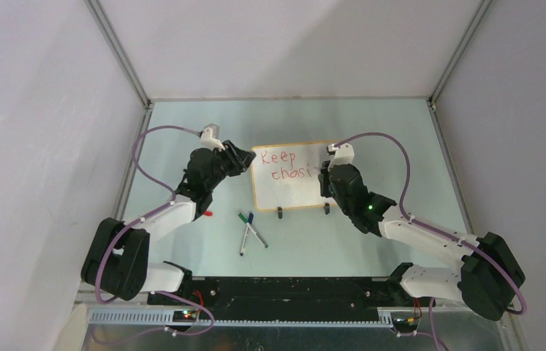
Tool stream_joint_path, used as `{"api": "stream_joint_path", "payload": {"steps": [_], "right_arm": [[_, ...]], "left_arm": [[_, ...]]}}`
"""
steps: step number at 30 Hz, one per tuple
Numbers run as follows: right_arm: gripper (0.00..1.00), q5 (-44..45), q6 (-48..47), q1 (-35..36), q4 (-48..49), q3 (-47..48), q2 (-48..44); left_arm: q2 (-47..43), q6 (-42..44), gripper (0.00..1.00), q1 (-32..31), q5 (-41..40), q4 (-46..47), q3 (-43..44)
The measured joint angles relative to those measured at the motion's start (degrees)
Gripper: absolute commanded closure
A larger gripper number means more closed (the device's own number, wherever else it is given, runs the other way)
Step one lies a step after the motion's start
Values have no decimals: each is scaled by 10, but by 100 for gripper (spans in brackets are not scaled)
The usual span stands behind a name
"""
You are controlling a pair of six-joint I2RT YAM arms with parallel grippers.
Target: Write a sentence on the whiteboard
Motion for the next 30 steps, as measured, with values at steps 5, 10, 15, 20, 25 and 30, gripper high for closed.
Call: {"api": "stream_joint_path", "payload": {"steps": [5,10,15,20,25,30], "right_arm": [[100,-1,2,-2,-4,1,1],[100,-2,5,-3,-12,5,2],[100,-2,8,-4,-15,6,3],[100,-3,12,-4,-24,7,3],[100,-8,16,-4,-38,7,3],[100,-13,19,-3,-48,8,3]], "left_arm": [[0,0,62,0,0,0,0],[0,0,62,0,0,0,0],[0,0,62,0,0,0,0],[0,0,62,0,0,0,0],[0,0,62,0,0,0,0],[0,0,62,0,-1,0,0]]}}
